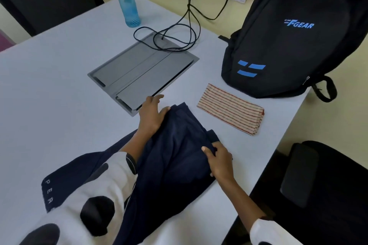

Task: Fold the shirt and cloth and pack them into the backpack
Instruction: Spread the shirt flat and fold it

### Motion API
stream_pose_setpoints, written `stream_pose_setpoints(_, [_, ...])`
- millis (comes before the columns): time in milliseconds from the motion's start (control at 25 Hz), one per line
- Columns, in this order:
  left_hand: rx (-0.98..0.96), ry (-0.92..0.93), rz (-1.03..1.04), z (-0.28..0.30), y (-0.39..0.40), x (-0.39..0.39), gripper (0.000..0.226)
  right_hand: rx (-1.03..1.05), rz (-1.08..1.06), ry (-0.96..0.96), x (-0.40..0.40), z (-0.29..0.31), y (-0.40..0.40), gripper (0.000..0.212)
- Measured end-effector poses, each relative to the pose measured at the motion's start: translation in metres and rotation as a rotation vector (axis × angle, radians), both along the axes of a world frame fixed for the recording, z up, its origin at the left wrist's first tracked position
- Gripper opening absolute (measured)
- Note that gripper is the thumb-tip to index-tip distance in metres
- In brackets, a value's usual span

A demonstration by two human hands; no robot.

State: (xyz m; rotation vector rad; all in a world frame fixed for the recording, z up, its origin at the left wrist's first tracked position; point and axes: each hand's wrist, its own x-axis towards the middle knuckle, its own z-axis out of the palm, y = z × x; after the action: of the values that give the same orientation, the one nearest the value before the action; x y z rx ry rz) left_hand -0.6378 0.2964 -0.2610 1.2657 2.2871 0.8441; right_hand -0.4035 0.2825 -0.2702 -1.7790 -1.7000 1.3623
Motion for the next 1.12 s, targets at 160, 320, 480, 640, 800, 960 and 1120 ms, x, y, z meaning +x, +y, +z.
stream_pose_setpoints(160, [0.117, 0.172, 0.009, 0.012, -0.064, 0.009, 0.042, -0.067, 0.165, -0.240, -0.005, 0.010, 0.002, 0.044])
stream_pose_setpoints(320, [0.042, 0.352, 0.272, 0.004, -0.171, 0.017, 0.064, 0.534, 0.345, -0.490, -0.042, 0.028, -0.004, 0.061])
stream_pose_setpoints(480, [-0.333, 0.304, 0.322, -0.030, -0.232, 0.017, 0.103, 0.520, 0.709, -0.360, -0.095, 0.006, -0.006, 0.093])
stream_pose_setpoints(640, [-0.468, 0.472, -0.036, -0.040, -0.234, 0.028, 0.087, 0.526, 0.861, -0.624, -0.117, -0.031, 0.008, 0.109])
stream_pose_setpoints(800, [-0.370, 0.559, -0.168, -0.046, -0.234, 0.036, 0.077, 0.547, 0.856, -0.693, -0.122, -0.047, 0.011, 0.103])
stream_pose_setpoints(960, [-0.301, 0.601, -0.176, -0.044, -0.234, 0.032, 0.066, 0.560, 0.851, -0.714, -0.125, -0.047, 0.009, 0.101])
stream_pose_setpoints(1120, [-0.417, 0.621, -0.013, -0.018, -0.240, 0.046, 0.071, 0.525, 0.890, -0.727, -0.123, -0.044, 0.011, 0.101])
